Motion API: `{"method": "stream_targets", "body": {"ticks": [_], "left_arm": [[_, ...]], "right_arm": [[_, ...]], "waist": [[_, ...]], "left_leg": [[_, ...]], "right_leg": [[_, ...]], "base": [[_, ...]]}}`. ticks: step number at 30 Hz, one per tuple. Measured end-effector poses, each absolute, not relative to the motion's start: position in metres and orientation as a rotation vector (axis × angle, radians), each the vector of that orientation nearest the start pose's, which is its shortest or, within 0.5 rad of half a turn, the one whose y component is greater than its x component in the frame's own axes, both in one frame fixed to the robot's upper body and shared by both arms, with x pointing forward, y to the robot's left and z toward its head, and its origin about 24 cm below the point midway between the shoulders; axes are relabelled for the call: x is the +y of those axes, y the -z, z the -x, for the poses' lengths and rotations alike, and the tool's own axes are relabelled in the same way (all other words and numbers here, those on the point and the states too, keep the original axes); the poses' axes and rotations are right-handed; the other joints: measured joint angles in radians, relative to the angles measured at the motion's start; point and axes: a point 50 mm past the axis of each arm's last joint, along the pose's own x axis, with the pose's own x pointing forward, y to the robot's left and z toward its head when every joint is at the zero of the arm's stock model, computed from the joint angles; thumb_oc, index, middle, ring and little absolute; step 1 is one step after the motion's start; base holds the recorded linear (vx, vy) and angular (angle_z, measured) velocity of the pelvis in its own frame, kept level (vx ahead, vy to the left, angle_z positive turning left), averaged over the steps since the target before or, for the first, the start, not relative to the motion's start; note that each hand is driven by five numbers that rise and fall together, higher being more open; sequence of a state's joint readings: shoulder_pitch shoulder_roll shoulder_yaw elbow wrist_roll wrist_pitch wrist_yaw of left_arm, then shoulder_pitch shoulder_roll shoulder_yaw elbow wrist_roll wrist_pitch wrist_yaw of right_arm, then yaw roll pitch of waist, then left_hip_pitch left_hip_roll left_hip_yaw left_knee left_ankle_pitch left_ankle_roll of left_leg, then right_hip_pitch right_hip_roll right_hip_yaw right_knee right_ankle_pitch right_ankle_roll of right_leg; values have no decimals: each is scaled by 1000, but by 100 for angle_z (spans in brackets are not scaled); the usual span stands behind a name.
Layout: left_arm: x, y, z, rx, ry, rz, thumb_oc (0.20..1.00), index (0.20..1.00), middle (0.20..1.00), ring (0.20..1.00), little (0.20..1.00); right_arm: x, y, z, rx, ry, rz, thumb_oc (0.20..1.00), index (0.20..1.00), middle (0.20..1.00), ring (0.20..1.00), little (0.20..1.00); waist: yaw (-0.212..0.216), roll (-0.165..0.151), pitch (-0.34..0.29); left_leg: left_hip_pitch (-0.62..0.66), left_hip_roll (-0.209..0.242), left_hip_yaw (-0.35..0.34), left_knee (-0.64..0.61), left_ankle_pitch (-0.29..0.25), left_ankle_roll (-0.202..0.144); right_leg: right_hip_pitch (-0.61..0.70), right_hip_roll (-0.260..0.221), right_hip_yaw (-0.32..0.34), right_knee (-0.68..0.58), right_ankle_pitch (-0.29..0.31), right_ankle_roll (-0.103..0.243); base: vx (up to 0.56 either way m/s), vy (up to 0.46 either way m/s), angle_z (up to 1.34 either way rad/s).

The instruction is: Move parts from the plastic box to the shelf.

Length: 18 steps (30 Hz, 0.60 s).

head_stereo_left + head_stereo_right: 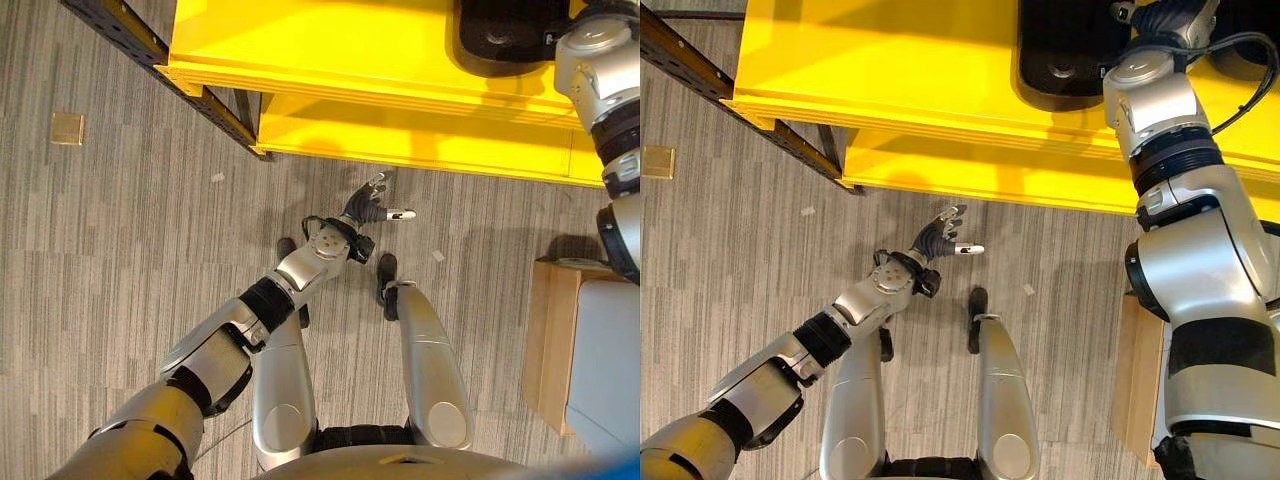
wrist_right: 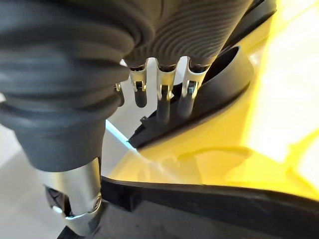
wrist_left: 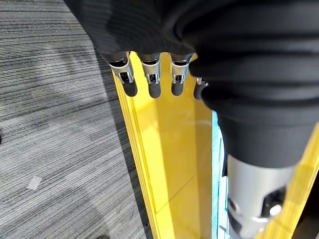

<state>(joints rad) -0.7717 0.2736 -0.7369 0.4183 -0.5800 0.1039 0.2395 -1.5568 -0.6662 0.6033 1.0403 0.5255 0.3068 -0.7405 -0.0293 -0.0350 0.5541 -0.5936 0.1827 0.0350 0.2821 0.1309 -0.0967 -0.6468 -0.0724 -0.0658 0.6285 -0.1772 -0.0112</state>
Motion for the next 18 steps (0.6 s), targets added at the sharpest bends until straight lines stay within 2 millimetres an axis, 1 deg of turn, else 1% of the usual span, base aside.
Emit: {"method": "stream_targets", "body": {"ticks": [4,7,10,13,14,15,16,17,18], "left_arm": [[34,-106,-341,36,454,-142,1000,1000,1000,1000,1000],[30,-106,-340,36,463,-130,1000,1000,1000,1000,1000],[27,-107,-339,36,465,-115,1000,1000,1000,1000,1000],[25,-108,-339,35,468,-109,1000,1000,1000,1000,1000],[25,-108,-339,33,468,-108,1000,1000,1000,1000,1000],[25,-107,-339,34,467,-107,1000,1000,1000,1000,1000],[25,-107,-339,35,468,-106,1000,1000,1000,1000,1000],[24,-110,-338,22,473,-99,1000,1000,1000,1000,1000],[23,-113,-338,8,476,-88,1000,1000,1000,1000,1000]], "right_arm": [[-236,-357,-393,-290,857,350,1000,1000,1000,1000,1000],[-236,-358,-392,-311,884,338,1000,1000,1000,1000,1000],[-231,-366,-389,-409,910,246,1000,1000,1000,1000,1000],[-227,-376,-384,-514,927,232,1000,1000,1000,1000,1000],[-215,-389,-378,-623,903,219,1000,1000,1000,1000,1000],[-207,-395,-374,-682,874,227,1000,1000,1000,1000,1000],[-200,-398,-370,-736,843,230,1000,1000,1000,1000,1000],[-186,-400,-362,-838,769,258,1000,1000,1000,1000,1000],[-180,-400,-357,-883,730,277,1000,1000,1000,1000,1000]], "waist": [[-9,2,-1],[-9,3,-1],[-17,7,-2],[-18,17,-4],[-23,26,-4],[-32,28,-3],[-37,28,-3],[-44,32,-6],[-50,37,-11]], "left_leg": [[3,-1,4,-1,0,0],[16,-2,11,-2,0,0],[34,-4,14,-3,0,1],[56,-7,22,-18,0,1],[75,-7,29,-36,7,4],[92,-8,32,-46,9,5],[112,-9,35,-56,9,5],[155,-10,38,-75,9,5],[166,-9,40,-84,9,5]], "right_leg": [[0,0,2,0,0,0],[6,-1,12,2,1,0],[22,-2,19,1,2,2],[34,-3,25,-4,3,4],[49,-3,29,-18,10,6],[65,-3,31,-28,13,8],[83,-3,31,-36,13,9],[127,-3,30,-57,14,11],[140,-2,35,-69,16,13]], "base": [[-24,17,-2],[-35,57,-5],[-35,79,-2],[-25,86,-6],[-30,114,-9],[-21,102,-5],[-18,117,-3],[-4,128,-2],[-17,158,-3]]}}
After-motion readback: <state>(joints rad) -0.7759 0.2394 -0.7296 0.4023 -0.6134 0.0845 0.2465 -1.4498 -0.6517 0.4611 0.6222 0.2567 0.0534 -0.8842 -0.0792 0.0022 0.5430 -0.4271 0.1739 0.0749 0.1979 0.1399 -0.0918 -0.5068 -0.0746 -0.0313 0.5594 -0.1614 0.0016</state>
